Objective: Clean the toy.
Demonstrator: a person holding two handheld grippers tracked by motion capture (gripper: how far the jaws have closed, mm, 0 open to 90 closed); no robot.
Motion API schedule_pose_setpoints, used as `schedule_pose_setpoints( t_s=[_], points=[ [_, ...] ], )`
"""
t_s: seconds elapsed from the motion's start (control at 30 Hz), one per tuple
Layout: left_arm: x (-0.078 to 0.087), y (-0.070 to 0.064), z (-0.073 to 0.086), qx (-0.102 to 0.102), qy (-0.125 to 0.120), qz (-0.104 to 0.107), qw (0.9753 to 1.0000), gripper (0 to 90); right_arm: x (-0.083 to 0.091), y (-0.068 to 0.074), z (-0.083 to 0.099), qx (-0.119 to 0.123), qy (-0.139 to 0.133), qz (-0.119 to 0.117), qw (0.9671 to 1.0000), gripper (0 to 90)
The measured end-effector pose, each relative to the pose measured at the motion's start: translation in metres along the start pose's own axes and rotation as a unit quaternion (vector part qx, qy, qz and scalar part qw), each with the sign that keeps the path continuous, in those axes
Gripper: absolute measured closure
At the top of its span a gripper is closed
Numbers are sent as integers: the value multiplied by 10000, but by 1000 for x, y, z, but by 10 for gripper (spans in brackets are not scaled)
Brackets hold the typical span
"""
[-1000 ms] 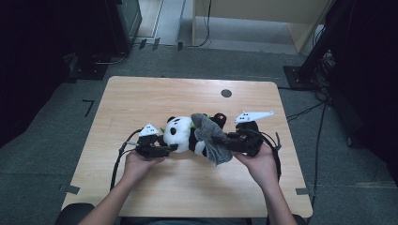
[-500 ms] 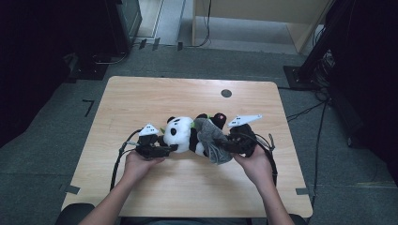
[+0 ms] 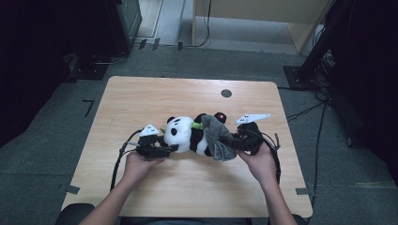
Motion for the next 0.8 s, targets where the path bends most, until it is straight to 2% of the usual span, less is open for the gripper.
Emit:
schedule_pose_setpoints(
  t_s=[0.13,0.2,0.27,0.33,0.6,0.8],
  points=[
    [0,0,0,-19,28,0,10000,329,1,-6,1,-93,-55,-51,9999,760],
    [1,0,0,-32,62,3,10000,329,3,-10,2,-135,-62,27,9999,765],
    [1,1,0,-25,74,7,10000,329,5,-16,4,-165,-13,215,9996,769],
    [1,1,0,-15,78,14,10000,329,4,-23,9,-254,106,334,9991,770],
    [1,2,0,15,64,31,10000,328,-10,-44,26,-362,446,521,9970,771],
    [1,2,-1,25,27,31,10000,329,-12,-56,32,-487,446,664,9956,769]
  ],
)
Point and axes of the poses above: each handheld gripper's, and its own axes: x roughly backward along the jaws, z roughly out of its underside, y roughly to its left, the point moved 5 cm from there along -x, roughly forward along the jaws, and after that the axes turned 3 degrees about -y, right-handed, at the moved point
